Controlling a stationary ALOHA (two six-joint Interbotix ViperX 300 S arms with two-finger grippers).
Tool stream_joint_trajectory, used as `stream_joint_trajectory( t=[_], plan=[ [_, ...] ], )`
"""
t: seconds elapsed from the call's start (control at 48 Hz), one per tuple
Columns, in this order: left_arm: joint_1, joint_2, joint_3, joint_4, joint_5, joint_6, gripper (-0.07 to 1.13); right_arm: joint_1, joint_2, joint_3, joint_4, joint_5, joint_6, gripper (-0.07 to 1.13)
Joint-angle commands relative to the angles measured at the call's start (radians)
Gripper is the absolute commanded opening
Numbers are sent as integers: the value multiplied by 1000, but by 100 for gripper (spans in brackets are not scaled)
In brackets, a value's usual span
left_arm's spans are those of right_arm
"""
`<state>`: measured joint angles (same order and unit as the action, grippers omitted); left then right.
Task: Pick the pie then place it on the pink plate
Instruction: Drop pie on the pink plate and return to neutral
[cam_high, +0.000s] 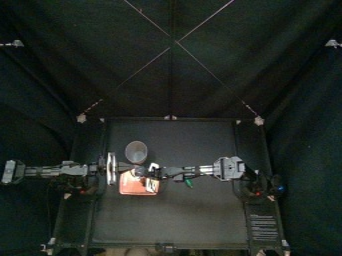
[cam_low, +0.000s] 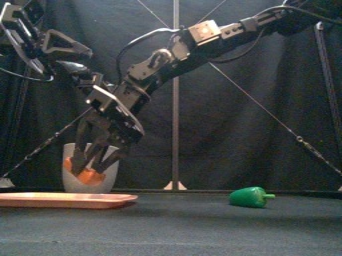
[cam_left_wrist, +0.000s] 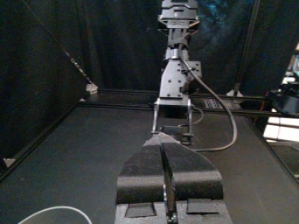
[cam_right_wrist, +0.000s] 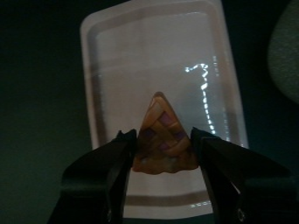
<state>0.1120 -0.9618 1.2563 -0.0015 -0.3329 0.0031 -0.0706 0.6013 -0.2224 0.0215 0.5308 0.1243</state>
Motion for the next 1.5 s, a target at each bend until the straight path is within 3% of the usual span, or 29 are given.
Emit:
stream_joint_trajectory(
  t=[0.021,0.188,0.562,1.271,1.5],
  plan=[
    [2,3,-15,0,-8,2,1,-17,-12,-54,-11,23,-5,84],
    [3,3,-15,2,-9,2,1,-17,-14,-55,-14,38,-5,92],
    [3,2,-15,0,-8,2,1,-9,-83,9,-18,26,-9,93],
    [6,0,-11,0,-8,2,1,-8,-644,755,-6,-446,-6,93],
    [6,-2,-3,0,-8,2,1,-12,-821,948,67,-532,-8,93]
  ],
)
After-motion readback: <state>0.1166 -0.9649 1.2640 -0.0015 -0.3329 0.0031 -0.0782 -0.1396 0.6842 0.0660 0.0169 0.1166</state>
